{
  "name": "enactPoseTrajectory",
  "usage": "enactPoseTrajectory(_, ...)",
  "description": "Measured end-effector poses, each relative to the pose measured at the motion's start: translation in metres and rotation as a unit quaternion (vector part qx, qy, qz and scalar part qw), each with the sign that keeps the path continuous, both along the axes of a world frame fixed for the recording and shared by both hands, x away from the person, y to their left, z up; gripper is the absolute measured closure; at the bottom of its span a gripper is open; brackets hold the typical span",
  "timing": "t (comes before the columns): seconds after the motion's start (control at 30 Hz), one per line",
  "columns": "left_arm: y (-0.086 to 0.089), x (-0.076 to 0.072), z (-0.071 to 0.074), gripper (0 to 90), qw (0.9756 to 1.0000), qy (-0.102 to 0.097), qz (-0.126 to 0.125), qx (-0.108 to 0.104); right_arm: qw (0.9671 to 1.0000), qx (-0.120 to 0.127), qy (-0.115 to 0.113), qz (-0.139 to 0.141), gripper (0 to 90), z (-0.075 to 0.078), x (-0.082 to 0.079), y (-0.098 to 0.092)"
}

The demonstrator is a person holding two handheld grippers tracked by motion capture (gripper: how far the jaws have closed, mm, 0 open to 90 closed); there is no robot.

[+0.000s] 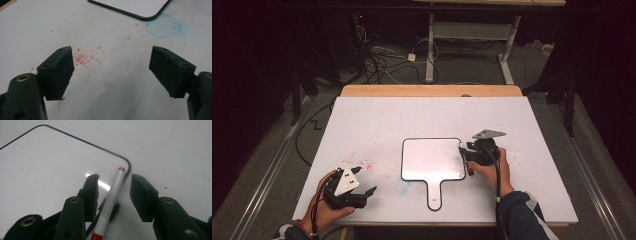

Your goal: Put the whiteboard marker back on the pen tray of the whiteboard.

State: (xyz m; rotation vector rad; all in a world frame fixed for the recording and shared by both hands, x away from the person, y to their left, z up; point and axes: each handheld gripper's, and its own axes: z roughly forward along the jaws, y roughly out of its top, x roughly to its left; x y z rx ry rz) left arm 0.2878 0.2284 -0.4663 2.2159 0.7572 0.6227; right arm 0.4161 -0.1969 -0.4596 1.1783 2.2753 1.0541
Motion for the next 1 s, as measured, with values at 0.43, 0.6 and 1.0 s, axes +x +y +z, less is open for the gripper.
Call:
enactPoseTrajectory(0.43,-0.001,0.001,0.000,19.2,1.0000,-0.005,-0.003,0.005,0.9999,-0.010,-0.011,0.002,51.0,0.000,-0.009,-0.002)
enactPoseTrajectory(0.6,0.001,0.000,0.000,19.2,1.0000,-0.008,-0.003,0.005,0.9973,-0.004,-0.073,0.010,47.1,0.014,-0.026,-0.009)
enactPoseTrajectory(1.0,-0.001,-0.002,0.001,18.6,0.9999,-0.011,0.002,0.011,0.9774,-0.018,-0.206,0.043,30.4,0.023,-0.103,-0.052)
